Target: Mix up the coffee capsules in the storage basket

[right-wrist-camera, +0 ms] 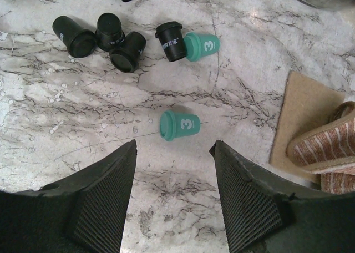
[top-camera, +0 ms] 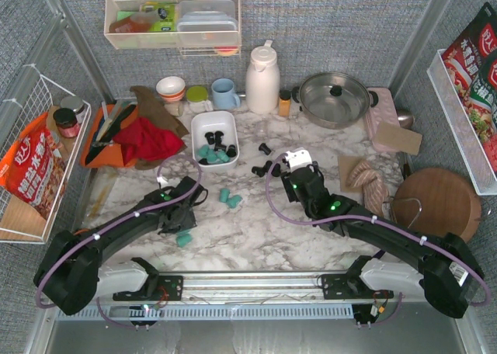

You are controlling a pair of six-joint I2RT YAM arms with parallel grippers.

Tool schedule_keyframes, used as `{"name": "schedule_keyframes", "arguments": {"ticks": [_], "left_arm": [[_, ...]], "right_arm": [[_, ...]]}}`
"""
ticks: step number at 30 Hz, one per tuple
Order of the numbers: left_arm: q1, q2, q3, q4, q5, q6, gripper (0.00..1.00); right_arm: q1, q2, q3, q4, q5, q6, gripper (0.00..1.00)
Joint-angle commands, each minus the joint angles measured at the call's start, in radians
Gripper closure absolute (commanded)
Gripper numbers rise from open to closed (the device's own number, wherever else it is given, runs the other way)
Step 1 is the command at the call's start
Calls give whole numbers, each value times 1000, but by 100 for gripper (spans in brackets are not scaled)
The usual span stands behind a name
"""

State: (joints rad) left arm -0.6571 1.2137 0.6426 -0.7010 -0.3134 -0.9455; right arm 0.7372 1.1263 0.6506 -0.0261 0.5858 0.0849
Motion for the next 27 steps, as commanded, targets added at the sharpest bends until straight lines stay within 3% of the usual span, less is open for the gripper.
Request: {"name": "schedule_keyframes", "arguments": {"ticks": [1, 17, 22, 27], "left_arm": [[-3, 4, 12, 3, -35, 15, 44], [-3, -50, 121, 50, -140, 78, 48], [-4, -28, 165, 24, -130, 128, 44], [-5, -53, 116, -6, -107, 140, 39]], "right_arm": [[0, -2, 1, 14, 12, 9, 38], [-4, 0, 3, 11, 13, 12, 37], [-6, -2, 1, 11, 17, 11, 37], [-9, 1, 1, 11, 10, 13, 37]]}}
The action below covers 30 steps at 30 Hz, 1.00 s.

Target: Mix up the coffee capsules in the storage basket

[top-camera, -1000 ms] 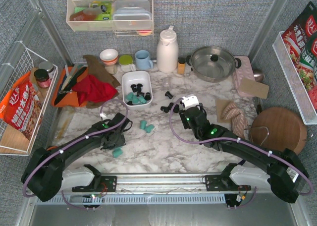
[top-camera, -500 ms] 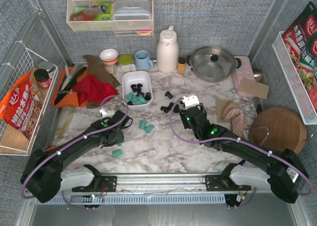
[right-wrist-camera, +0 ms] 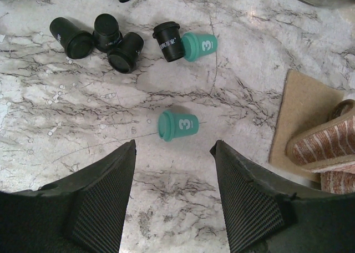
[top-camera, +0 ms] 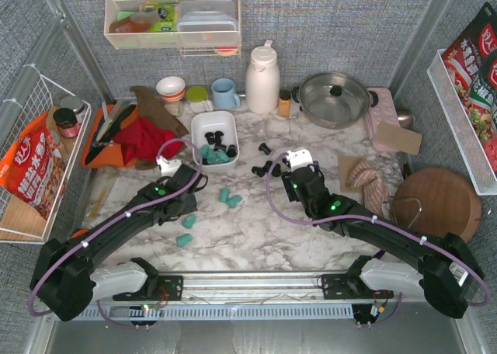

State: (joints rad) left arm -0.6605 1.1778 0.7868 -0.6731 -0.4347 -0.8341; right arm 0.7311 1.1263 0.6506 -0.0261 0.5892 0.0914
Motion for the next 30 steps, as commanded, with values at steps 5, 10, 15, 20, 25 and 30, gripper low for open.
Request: {"name": "schedule_keyframes", "arguments": {"ticks": [5, 10, 15, 20, 25, 30], "left_arm": [[-1, -35, -103, 27, 121, 21, 28], [-1, -28, -144, 118, 157, 65, 26], [-1, -5, -174, 177, 168, 84, 31], [-1, 19, -174, 178, 148, 88, 35], [-1, 54, -173, 188, 136, 96, 36], [-2, 85, -160, 187, 113, 109, 33]], "right_arm": [[-2, 4, 3, 11, 7, 8, 37], [-4, 7, 2, 11, 9, 8, 37], [-6, 7, 1, 10, 12, 7, 36], [-7, 11, 1, 12, 7, 9, 36], [-8, 13, 2, 11, 7, 8, 36], [-9, 16, 3, 11, 8, 8, 36]]}}
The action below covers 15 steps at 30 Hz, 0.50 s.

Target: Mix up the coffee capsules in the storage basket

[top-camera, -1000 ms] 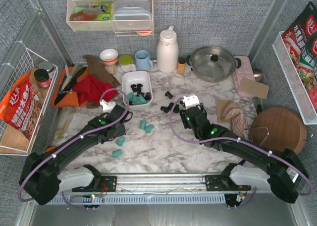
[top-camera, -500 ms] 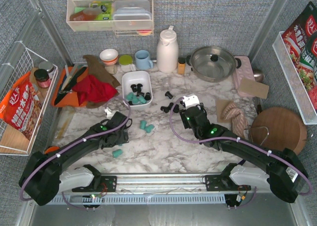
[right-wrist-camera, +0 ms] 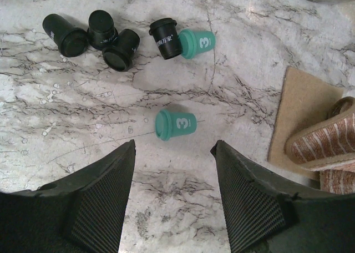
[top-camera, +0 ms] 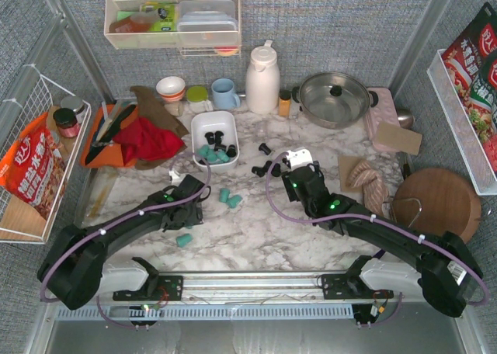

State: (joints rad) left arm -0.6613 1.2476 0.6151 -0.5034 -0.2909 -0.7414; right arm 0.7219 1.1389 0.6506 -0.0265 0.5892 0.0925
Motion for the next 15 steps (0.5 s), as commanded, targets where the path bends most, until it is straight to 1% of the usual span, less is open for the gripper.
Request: {"name": "schedule_keyframes", "arguments": {"ticks": [1, 6, 9, 15], "left_arm": [[-2, 18, 13, 17, -34, 19, 33], [-2, 27, 14, 28, -39, 35, 36], [-1, 35, 12, 38, -34, 37, 41], [-4, 44, 15, 46, -33, 43, 48]], "right_arm": [[-1, 5, 3, 11, 8, 8, 36], [0, 8, 3, 11, 9, 7, 36], [-1, 10, 3, 11, 8, 8, 36], [-1, 11, 4, 11, 6, 9, 36]]}}
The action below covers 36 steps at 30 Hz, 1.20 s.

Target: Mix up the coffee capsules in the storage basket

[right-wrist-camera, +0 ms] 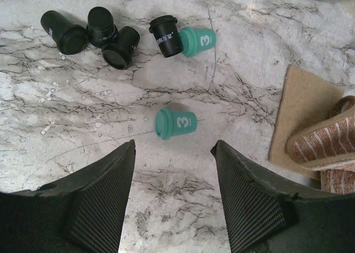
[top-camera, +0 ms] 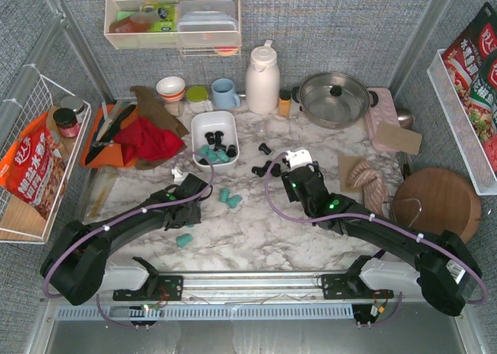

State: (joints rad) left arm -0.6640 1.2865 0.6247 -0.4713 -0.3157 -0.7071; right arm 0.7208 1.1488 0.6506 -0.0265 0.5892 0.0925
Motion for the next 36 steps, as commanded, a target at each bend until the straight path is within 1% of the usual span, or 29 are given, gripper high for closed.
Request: {"name": "schedule_keyframes", "arguments": {"ticks": [1, 7, 9, 11, 16, 20, 23, 26, 29, 32, 36], "left_arm": [[0, 6, 6, 13, -10, 9, 48], [-1, -4, 10, 10, -17, 6, 52], [-1, -7, 14, 11, -17, 3, 57], [-2, -11, 17, 16, -18, 6, 59], [-1, -21, 28, 29, -25, 5, 59], [-1, -39, 65, 46, -50, 17, 59], [-2, -41, 128, 62, -90, 35, 58], [0, -26, 207, 105, -182, 73, 57], [3, 18, 270, 250, -239, 159, 54], [16, 110, 359, 381, -266, 256, 51], [62, 289, 516, 462, -267, 348, 47]], "right_arm": [[0, 2, 4, 11, 6, 9, 36], [-1, 1, 4, 11, 8, 9, 36], [0, 2, 4, 11, 8, 9, 36], [-1, 2, 4, 11, 8, 9, 36], [-1, 2, 4, 9, 8, 9, 35], [-1, 2, 4, 10, 6, 10, 35], [-1, 5, 5, 10, 9, 10, 35], [-2, 3, 6, 7, 9, 10, 35], [-3, 1, 4, 11, 8, 10, 34], [-2, 7, 4, 11, 8, 12, 34], [-4, 17, 4, 15, 11, 12, 34]]}}
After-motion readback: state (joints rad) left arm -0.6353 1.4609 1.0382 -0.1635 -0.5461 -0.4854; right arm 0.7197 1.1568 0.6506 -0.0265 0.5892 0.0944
